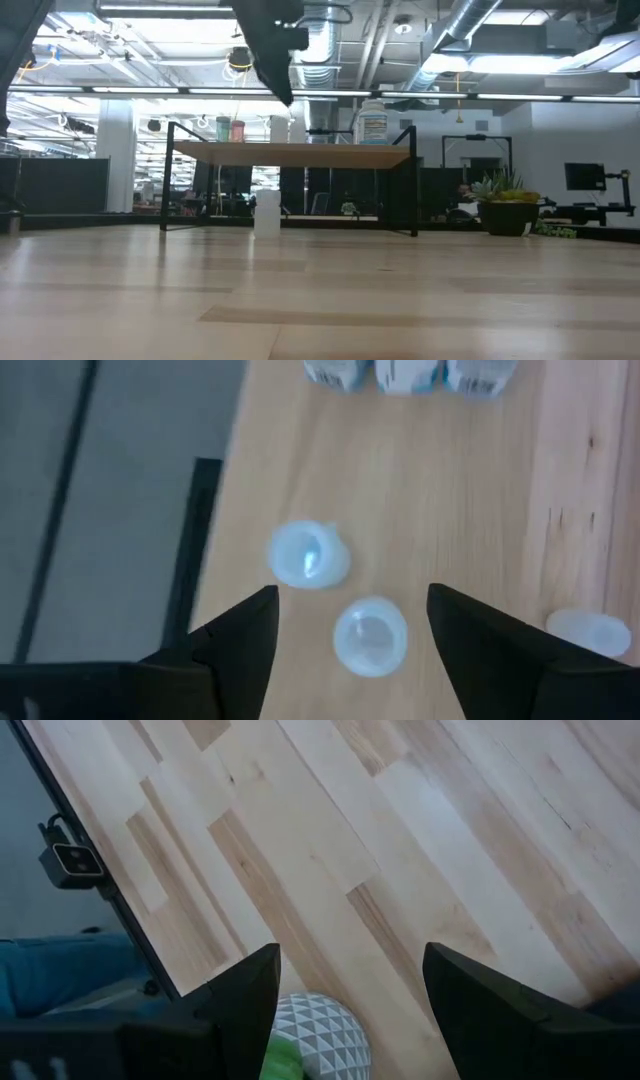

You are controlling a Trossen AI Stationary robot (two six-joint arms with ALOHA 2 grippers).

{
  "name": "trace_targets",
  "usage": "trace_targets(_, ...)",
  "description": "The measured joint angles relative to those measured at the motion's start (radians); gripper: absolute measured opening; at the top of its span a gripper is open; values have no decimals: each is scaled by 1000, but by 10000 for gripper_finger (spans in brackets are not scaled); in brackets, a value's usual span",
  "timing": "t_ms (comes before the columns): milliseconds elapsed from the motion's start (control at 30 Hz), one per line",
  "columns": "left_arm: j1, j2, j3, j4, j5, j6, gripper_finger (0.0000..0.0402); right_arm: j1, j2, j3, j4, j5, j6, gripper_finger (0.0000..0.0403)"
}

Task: Pick and place medicine bottles onto shelf by color
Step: Put the small transparent pill bottle on the shelf aligned with the other small transparent pill bottles

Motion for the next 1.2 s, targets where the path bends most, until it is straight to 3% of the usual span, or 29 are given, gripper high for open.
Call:
trace_targets(367,-135,-1,196,-298,76,-104,227,0,0,0,0,0,20,270)
trace_targets(567,-259,-3,198,-443,78,-152,205,0,0,0,-1,0,20,270)
trace_targets(733,-345,-4,158,-440,80,-199,197,0,0,0,-1,0,20,270)
trace_targets(967,-398,-88,5,-432,107,-249,197,0,0,0,-6,0,12,270)
trace_targets(1200,-441,-229,-366,-143,106,-371,197,0,0,0,-5,0,12,270)
